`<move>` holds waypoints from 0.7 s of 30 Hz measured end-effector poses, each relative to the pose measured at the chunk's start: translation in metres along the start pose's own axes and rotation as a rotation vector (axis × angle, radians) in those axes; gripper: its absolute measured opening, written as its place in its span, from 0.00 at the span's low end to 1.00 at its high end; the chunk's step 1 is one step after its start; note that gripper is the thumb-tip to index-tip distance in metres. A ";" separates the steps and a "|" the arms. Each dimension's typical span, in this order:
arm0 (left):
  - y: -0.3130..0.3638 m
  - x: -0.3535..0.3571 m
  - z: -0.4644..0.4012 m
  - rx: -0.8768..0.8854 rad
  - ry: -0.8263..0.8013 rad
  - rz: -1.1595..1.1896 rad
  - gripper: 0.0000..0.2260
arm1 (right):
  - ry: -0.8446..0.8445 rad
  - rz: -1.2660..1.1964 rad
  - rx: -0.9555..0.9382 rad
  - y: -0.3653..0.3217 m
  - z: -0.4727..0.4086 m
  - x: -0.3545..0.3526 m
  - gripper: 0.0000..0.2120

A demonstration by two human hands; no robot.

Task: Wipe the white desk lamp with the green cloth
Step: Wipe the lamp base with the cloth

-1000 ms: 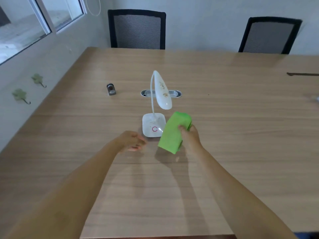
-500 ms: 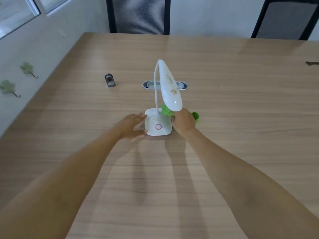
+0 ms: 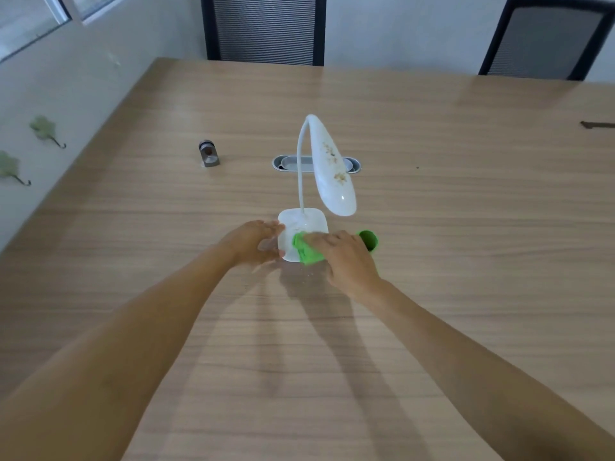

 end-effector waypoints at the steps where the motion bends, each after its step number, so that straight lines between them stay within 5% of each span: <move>1: -0.002 0.001 -0.001 -0.003 -0.005 -0.013 0.33 | 0.025 0.013 0.054 0.004 -0.012 -0.004 0.28; 7: 0.001 0.002 -0.004 0.040 -0.026 -0.057 0.31 | -0.098 0.089 0.002 -0.004 -0.048 0.023 0.19; 14: -0.003 0.002 -0.003 0.006 -0.023 -0.072 0.34 | 0.002 0.090 -0.103 -0.013 0.005 0.013 0.20; 21: 0.003 -0.001 -0.002 0.019 -0.010 -0.095 0.33 | 0.071 0.096 0.115 0.022 -0.044 -0.001 0.22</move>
Point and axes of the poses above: each hand's wrist, its own z-axis away from the middle knuckle, its own x-axis out of the palm, y = z × x, the point moved 8 cm from there along -z, towards the middle knuckle, and after that the axes turned 8 degrees about y, right-handed, at the moved point
